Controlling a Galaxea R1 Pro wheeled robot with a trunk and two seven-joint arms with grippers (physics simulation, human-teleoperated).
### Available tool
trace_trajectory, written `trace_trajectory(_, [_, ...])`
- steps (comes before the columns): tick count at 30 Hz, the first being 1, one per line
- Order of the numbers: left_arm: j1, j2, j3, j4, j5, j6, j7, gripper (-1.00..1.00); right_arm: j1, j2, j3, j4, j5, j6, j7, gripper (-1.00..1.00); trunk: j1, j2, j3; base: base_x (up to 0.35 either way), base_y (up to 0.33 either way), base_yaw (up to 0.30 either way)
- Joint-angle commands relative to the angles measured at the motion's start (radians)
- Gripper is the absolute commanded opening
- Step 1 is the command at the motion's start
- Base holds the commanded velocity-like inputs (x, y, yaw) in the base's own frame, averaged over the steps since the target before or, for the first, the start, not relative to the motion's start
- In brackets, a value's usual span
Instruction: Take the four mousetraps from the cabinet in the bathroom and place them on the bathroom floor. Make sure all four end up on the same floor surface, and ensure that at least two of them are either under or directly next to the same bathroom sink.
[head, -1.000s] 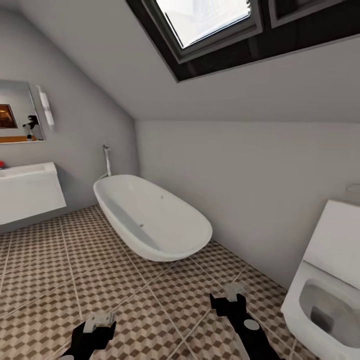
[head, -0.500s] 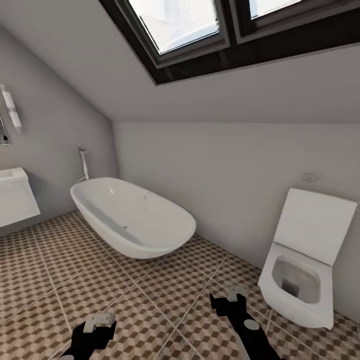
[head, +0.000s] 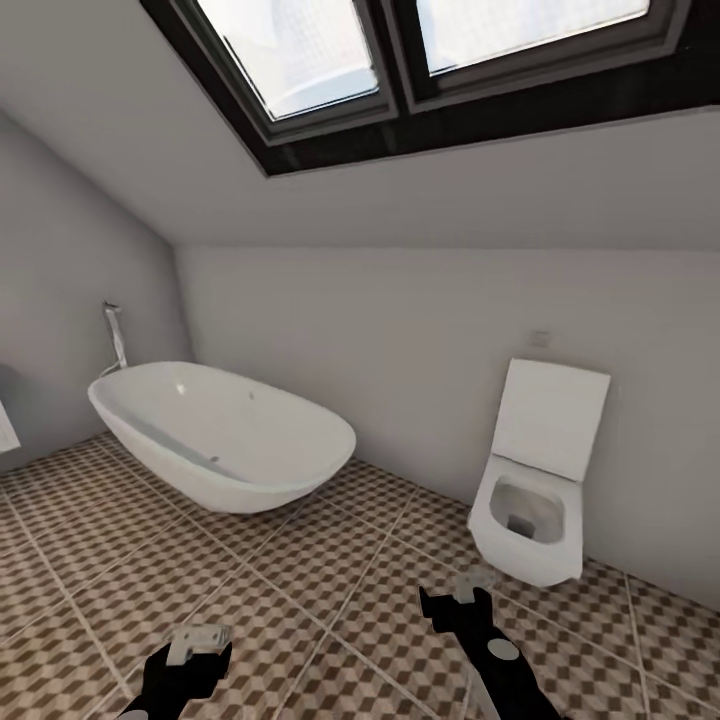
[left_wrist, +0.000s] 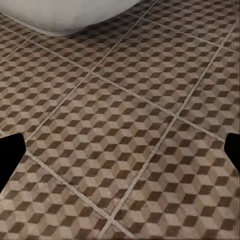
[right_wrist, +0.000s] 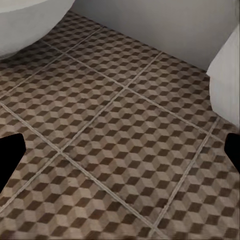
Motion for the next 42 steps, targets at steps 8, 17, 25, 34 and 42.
trace_trajectory(8, [0.000, 0.000, -0.001, -0.001, 0.001, 0.005, 0.004, 1.00, -0.001, 0.000, 0.002, -0.001, 0.000, 0.006, -0.006, 1.00, 0.000, -0.001, 0.003, -0.181, 0.005, -0.290])
trace_trajectory(17, [0.000, 0.000, -0.001, 0.000, 0.001, 0.005, 0.004, 1.00, -0.001, -0.001, 0.002, -0.001, 0.000, 0.006, -0.006, 1.00, 0.000, -0.001, 0.008, -0.301, 0.000, -0.290])
trace_trajectory(25, [0.000, 0.000, -0.001, -0.002, 0.001, 0.004, 0.004, 1.00, -0.001, 0.000, 0.002, -0.001, 0.000, 0.006, -0.006, 1.00, 0.000, -0.001, 0.012, -0.332, 0.000, -0.290])
trace_trajectory(34, [0.000, 0.000, -0.002, -0.001, 0.001, 0.003, 0.003, 1.00, -0.001, -0.001, 0.002, -0.001, 0.001, 0.006, -0.006, 1.00, 0.000, -0.001, 0.017, -0.328, 0.000, -0.290])
trace_trajectory(42, [0.000, 0.000, -0.003, 0.000, 0.001, 0.002, 0.002, 1.00, -0.001, -0.001, 0.002, -0.001, 0.001, 0.006, -0.006, 1.00, 0.000, -0.001, 0.022, -0.196, 0.000, -0.290])
